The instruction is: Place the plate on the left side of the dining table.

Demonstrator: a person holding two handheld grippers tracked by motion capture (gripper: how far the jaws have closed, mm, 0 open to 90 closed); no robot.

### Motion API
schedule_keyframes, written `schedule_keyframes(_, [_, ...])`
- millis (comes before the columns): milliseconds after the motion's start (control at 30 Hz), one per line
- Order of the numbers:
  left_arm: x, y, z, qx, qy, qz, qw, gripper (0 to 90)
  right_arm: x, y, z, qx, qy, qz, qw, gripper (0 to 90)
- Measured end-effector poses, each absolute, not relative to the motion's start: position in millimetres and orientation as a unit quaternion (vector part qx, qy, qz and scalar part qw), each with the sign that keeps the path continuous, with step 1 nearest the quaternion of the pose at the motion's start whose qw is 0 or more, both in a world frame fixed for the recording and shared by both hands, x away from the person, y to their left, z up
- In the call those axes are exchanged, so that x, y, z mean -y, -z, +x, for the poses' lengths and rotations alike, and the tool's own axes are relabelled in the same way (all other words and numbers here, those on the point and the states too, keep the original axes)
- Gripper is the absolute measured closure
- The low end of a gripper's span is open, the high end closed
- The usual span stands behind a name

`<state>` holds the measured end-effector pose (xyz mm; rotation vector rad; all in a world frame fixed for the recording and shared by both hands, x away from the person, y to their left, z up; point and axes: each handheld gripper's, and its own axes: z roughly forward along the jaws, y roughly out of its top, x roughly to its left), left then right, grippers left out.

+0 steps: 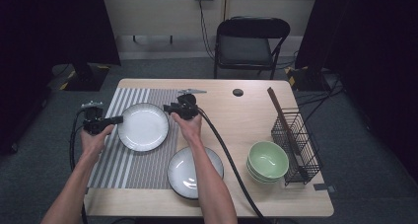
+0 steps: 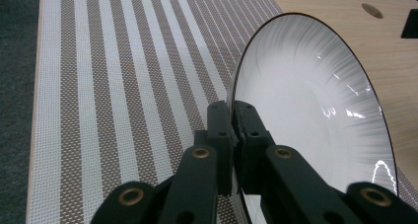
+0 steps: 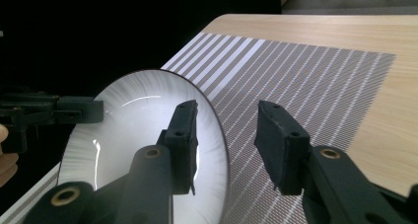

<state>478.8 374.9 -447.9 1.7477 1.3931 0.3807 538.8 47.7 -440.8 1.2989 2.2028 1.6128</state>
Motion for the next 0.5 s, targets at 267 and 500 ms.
schedule_keyframes(267, [-379.0,454.1,481.1,-0.577,-0.139,0.685,0.422,87.0,-19.2,428.9,529.5,-0.715,-0.546,0.43,0.08,58.7])
schedule_keyframes(500, [-383.1,460.7,480.7,-0.582,-0.14,0.684,0.416,86.2,-1.2,418.0,522.9,-0.705,-0.556,0.429,0.095,56.2])
